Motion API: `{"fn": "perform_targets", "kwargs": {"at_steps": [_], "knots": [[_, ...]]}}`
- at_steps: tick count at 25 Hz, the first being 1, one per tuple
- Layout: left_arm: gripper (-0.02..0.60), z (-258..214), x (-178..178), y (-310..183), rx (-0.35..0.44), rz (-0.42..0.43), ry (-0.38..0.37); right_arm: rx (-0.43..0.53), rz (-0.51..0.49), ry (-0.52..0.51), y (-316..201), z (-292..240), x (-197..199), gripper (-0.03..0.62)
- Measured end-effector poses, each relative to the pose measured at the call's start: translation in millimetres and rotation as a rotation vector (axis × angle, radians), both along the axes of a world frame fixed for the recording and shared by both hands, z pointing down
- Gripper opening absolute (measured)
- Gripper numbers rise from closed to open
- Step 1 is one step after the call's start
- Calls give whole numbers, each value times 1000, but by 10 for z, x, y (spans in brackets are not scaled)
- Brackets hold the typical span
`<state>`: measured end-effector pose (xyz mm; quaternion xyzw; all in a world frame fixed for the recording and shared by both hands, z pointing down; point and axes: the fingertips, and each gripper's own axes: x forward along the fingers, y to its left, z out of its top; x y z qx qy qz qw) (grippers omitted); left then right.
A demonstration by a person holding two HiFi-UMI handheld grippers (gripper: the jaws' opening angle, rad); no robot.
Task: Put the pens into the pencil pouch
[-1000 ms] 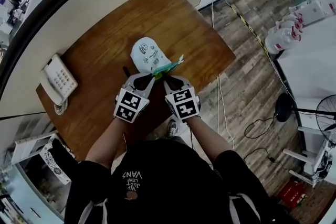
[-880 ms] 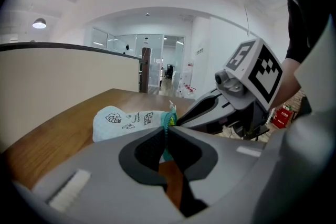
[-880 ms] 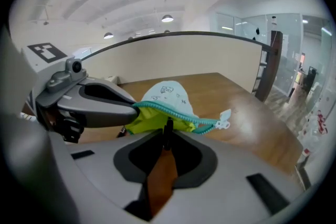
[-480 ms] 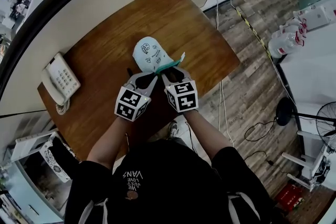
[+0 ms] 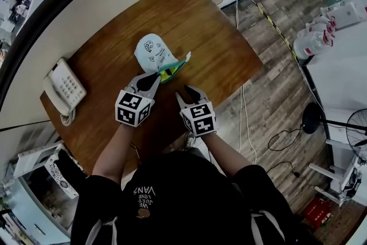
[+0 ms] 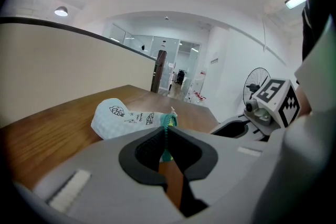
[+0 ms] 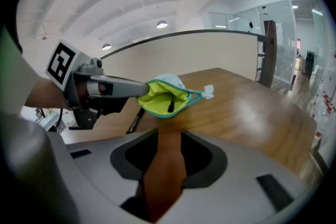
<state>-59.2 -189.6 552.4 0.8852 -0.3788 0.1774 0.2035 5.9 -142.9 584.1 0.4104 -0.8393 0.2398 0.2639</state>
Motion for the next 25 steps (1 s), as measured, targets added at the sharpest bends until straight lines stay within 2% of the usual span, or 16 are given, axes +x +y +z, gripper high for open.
{"fn": "perform_targets", "kwargs": {"at_steps": [6, 15, 25], "knots": [[29, 8, -232, 7, -2, -47, -18, -11, -82, 6, 247, 91, -260, 106], [29, 28, -519, 9, -13, -109, -15, -12, -287, 47, 493, 212, -902, 124], [29, 113, -805, 25, -35, -154, -1, -15, -353, 122, 463, 395, -1192, 124]]}}
